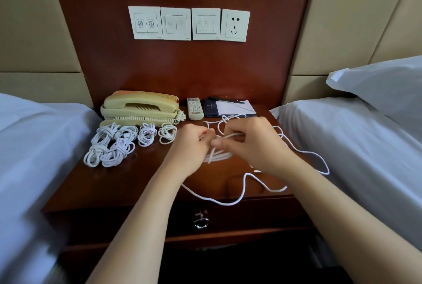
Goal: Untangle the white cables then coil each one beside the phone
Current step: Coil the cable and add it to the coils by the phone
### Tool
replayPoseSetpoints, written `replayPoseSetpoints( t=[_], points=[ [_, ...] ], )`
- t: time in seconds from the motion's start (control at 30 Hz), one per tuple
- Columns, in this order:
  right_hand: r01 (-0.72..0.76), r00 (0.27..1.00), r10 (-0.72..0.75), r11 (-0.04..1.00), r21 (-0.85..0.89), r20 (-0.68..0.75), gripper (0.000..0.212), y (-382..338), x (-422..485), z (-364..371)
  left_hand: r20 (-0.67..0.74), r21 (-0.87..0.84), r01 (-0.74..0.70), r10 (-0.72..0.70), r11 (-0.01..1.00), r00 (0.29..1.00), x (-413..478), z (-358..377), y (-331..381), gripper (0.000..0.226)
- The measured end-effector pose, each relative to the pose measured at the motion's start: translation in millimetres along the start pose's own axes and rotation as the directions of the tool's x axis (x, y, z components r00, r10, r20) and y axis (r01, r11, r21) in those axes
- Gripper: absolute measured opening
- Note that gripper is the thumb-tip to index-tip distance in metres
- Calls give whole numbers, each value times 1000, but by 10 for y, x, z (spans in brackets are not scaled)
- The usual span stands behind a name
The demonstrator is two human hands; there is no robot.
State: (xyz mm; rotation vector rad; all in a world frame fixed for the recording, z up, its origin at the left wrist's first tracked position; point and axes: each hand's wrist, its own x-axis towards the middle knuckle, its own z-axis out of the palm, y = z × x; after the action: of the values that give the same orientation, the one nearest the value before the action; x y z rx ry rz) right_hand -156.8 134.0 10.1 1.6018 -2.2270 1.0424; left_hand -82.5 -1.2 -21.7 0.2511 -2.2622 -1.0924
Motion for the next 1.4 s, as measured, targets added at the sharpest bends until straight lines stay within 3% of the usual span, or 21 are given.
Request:
replayPoseSetpoints(
  t=[0.1,0.17,0.27,0.37,0.43,0.53,0.63,0.7,0.8,0.97,1.07,1.17,1.23,1.33,1.4],
  points=[
    [-128,987,107,974,188,121,44,86,13,-42,115,-82,43,-34,996,993,-31,22,59,38],
    [-152,979,101,941,302,178,44,126,-3,-55,141,-153,47,-25,987,990,-54,41,103,40],
    [-185,977,116,876,446,178,56,192,-11,-61,143,-295,65,-23,953,989,-77,69,146,47],
    [-214,974,131,804,554,186,69,156,-14,26,190,-504,129,-37,854,981,-101,77,205,37],
    [-240,970,176,776,583,165,56,112,-17,104,163,-605,157,-71,780,984,-113,63,241,35],
    [-208,978,187,885,415,93,43,61,-46,203,-3,-687,147,-205,712,979,-108,53,262,42],
    [-141,985,116,967,212,126,40,9,-82,263,-180,-632,193,-384,751,906,-56,56,221,45],
    [-84,984,67,992,99,166,33,-48,-105,305,-296,-560,210,-431,801,853,-35,47,162,46],
    [-33,968,53,996,-84,247,23,-183,-134,317,-446,-258,174,-277,950,851,-47,28,89,54],
    [69,951,26,952,-297,307,17,-343,-181,228,-516,-80,176,-191,981,835,-36,-19,35,55],
    [120,975,-43,926,-358,217,25,-359,-149,147,-463,72,136,-87,988,882,-25,-35,-48,52],
    [131,991,-120,936,-326,55,27,-238,-103,88,-341,179,95,-29,979,940,-13,4,-36,51],
    [91,996,-94,968,-235,-2,22,-154,-87,46,-213,211,29,17,977,977,-3,31,-25,51],
    [-59,997,59,998,6,-53,35,35,-29,-28,-22,82,-36,38,996,999,-18,83,10,42],
    [-150,988,153,962,229,7,35,148,4,-69,13,-59,-46,47,997,999,-48,117,60,44]
  ],
)
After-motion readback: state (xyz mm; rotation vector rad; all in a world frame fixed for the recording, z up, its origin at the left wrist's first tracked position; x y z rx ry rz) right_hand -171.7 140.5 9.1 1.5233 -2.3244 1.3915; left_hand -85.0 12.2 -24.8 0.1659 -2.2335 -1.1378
